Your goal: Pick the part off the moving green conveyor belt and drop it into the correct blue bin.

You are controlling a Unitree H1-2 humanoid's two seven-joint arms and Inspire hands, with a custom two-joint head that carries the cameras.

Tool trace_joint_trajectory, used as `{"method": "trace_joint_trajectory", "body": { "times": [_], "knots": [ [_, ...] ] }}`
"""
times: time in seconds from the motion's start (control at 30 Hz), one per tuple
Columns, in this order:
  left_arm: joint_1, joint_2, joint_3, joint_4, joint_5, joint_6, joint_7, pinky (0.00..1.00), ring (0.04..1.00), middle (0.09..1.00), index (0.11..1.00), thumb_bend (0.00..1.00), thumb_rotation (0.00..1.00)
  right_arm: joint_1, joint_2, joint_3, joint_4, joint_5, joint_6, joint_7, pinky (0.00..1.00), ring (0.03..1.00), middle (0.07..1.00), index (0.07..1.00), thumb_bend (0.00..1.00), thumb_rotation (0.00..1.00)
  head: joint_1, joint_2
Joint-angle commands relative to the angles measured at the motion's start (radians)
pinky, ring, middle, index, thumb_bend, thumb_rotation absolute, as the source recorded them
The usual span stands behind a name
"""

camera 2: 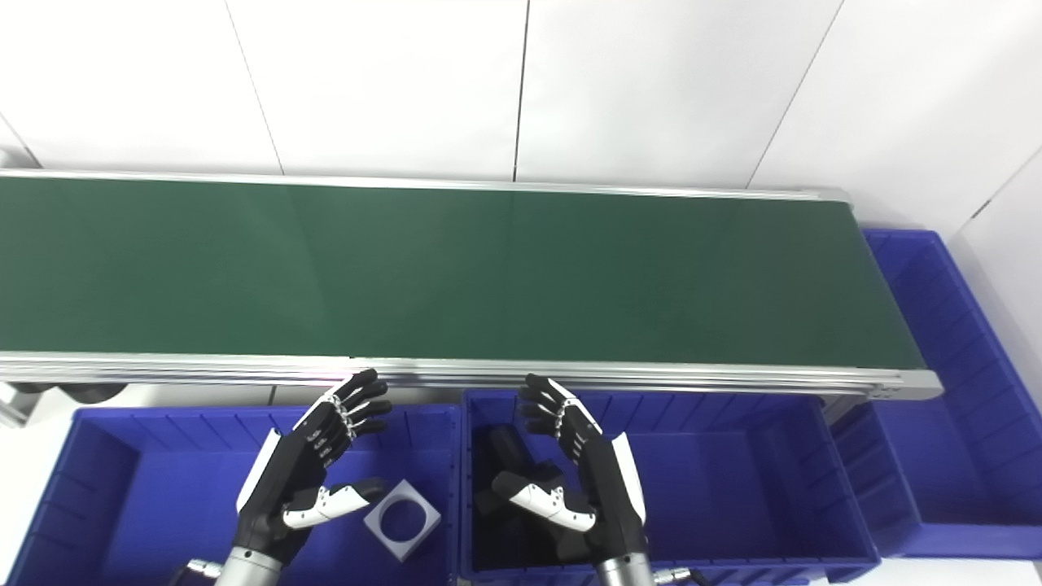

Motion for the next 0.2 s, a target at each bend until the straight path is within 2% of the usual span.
{"method": "trace_joint_trajectory", "body": {
  "times": [0.0,0.17],
  "knots": [
    [-0.009,0.001,-0.003,-0.024,-0.005,-0.036,-0.006,0.75,0.797,0.848,0.869,0.82,0.36,-0.009,0.003,0.000,-0.021,0.005,-0.056,-0.001,0.73,0.767,0.803,0.830,0.82,0.43,0.000,0.000],
    [-0.010,0.001,-0.003,-0.022,-0.008,-0.036,-0.007,0.75,0.796,0.846,0.868,0.82,0.35,-0.008,0.004,0.000,-0.020,0.002,-0.056,-0.003,0.73,0.769,0.805,0.831,0.82,0.43,0.000,0.000]
  ]
}}
